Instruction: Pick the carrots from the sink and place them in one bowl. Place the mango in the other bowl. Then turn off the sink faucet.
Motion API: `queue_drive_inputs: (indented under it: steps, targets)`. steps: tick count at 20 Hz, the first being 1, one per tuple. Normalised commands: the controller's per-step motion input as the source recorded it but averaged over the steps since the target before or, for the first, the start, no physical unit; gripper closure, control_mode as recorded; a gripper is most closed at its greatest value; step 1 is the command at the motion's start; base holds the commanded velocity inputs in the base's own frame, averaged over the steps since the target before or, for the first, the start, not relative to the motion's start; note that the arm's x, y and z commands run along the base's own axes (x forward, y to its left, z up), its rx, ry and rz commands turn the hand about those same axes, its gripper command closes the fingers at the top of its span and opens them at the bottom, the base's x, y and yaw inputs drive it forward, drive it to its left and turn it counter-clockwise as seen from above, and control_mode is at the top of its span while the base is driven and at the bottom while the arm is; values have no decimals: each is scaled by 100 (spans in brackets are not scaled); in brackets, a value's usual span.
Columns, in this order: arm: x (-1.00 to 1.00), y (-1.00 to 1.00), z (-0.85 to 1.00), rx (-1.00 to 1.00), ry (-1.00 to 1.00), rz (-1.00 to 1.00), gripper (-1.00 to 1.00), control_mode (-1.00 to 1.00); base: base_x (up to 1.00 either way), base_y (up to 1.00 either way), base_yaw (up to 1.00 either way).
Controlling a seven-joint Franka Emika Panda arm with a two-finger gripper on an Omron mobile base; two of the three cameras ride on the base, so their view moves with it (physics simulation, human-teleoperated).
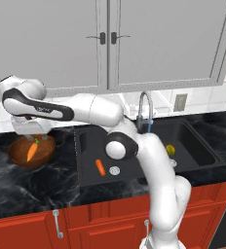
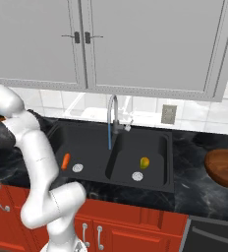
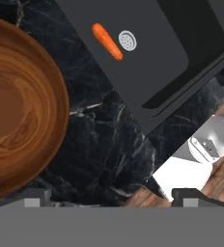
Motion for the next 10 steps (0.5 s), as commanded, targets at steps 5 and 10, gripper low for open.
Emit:
queue_drive_inputs:
  steps: [5,10]
  targets:
    - [-100,-100,8,22,-5,0,-100,-100,0,0,0]
    - [-100,-100,4,19,-6,0,-100,-100,0,0,0]
